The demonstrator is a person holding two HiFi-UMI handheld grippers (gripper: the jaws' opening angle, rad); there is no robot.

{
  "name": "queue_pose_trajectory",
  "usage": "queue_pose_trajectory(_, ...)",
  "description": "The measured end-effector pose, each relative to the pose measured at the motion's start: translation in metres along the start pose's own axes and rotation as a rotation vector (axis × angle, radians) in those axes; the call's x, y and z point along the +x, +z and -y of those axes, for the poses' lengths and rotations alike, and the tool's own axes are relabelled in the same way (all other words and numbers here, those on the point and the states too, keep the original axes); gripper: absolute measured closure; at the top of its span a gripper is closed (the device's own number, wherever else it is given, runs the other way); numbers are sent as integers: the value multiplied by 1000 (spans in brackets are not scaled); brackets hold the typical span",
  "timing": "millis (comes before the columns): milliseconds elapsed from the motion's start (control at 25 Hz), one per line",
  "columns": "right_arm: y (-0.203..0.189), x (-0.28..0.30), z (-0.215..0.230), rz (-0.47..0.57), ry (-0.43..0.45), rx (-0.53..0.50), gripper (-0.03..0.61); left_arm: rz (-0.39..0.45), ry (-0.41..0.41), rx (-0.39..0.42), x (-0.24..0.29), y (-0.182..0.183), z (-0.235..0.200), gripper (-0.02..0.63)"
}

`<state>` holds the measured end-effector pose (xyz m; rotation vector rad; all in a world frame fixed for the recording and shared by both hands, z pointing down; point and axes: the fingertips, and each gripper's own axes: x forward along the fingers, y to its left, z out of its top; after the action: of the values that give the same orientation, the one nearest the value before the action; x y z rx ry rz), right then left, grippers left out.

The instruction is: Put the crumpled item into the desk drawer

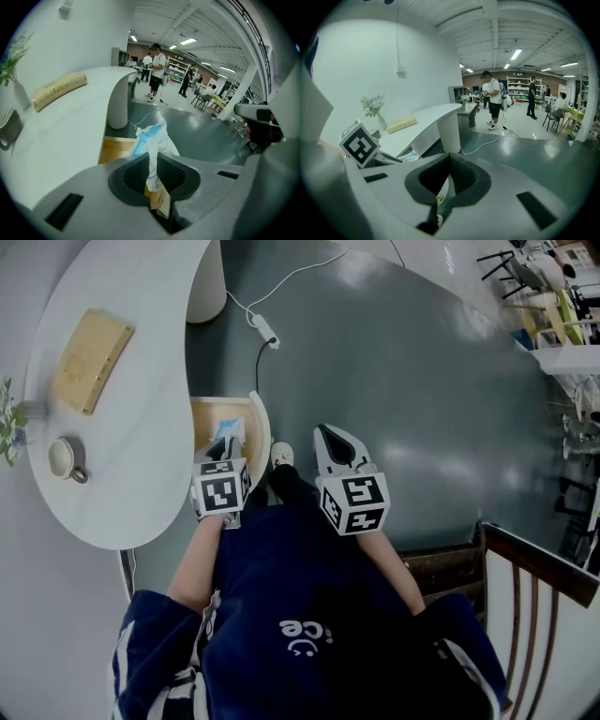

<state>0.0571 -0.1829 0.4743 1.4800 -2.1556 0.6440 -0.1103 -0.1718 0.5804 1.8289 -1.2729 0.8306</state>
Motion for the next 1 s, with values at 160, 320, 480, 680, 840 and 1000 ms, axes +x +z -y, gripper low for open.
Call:
queue_pose_trajectory(160, 4, 5, -4, 9, 9, -2, 572, -12, 4, 6, 14, -3, -6, 568)
queue_pose_trajectory(320, 12, 8, -11, 44, 20, -5, 572, -32, 1, 0, 28, -9, -10, 568)
queue_pose_trajectory(480, 21, 5, -16, 92, 28, 6, 571, -60, -1, -9, 39, -16, -13, 568)
queue_pose_trajectory(680, 25, 8, -17, 107, 12, 7, 571, -87, -14, -11, 54, -23, -21, 568)
queue_pose_trajectory(840, 24, 6, -13, 104, -6, 7, 572, -129, -15, -16, 65, -36, -25, 568)
queue_pose_trajectory(1000, 21, 4, -8, 90, -30, 5, 571, -172, -11, -30, 78, -46, -28, 568)
